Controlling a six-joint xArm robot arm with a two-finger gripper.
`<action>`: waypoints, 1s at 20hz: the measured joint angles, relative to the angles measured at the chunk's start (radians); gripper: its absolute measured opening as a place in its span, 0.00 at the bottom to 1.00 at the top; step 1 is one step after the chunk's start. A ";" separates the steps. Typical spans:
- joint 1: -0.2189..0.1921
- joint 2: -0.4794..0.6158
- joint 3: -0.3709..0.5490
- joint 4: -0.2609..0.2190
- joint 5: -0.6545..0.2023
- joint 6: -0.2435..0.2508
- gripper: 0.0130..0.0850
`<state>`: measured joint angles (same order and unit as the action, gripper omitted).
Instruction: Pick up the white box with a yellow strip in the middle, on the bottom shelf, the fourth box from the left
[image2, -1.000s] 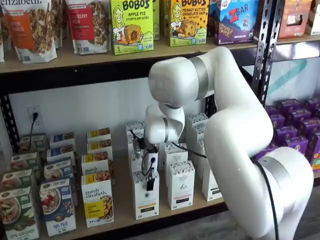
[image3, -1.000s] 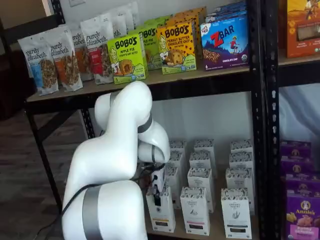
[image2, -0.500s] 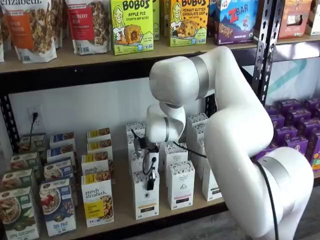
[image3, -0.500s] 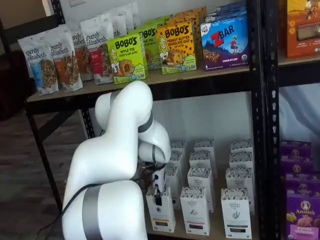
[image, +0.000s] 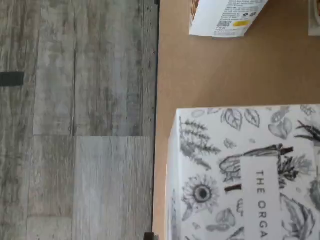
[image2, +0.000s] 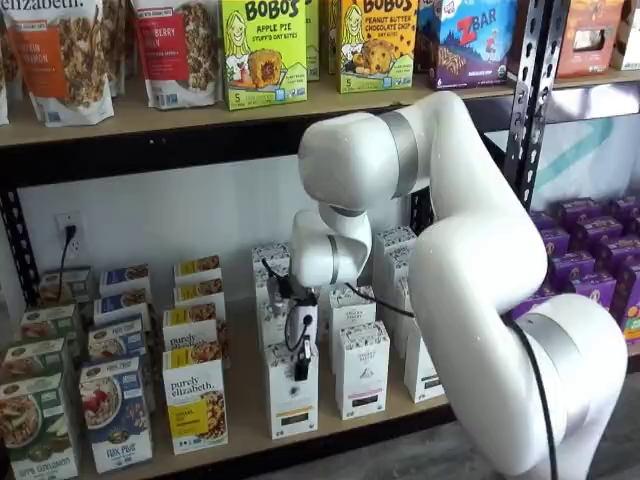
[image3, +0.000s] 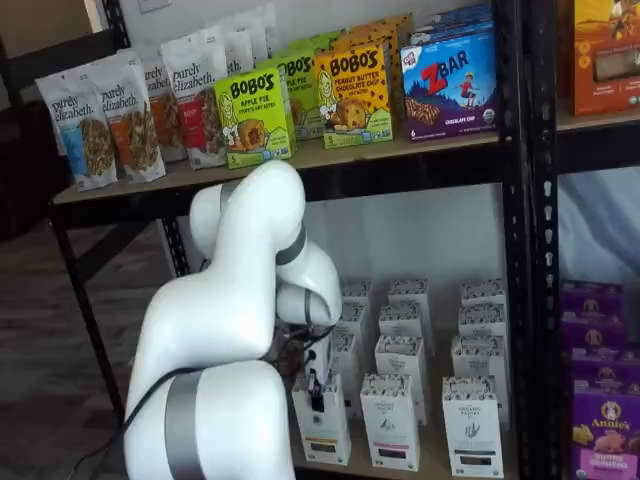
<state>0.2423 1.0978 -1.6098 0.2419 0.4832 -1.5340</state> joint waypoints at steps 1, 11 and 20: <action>0.001 0.000 0.000 0.001 -0.002 -0.001 0.78; 0.003 0.001 -0.011 0.034 0.033 -0.025 0.67; 0.005 -0.008 0.002 0.026 0.028 -0.017 0.56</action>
<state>0.2474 1.0901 -1.6074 0.2677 0.5113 -1.5506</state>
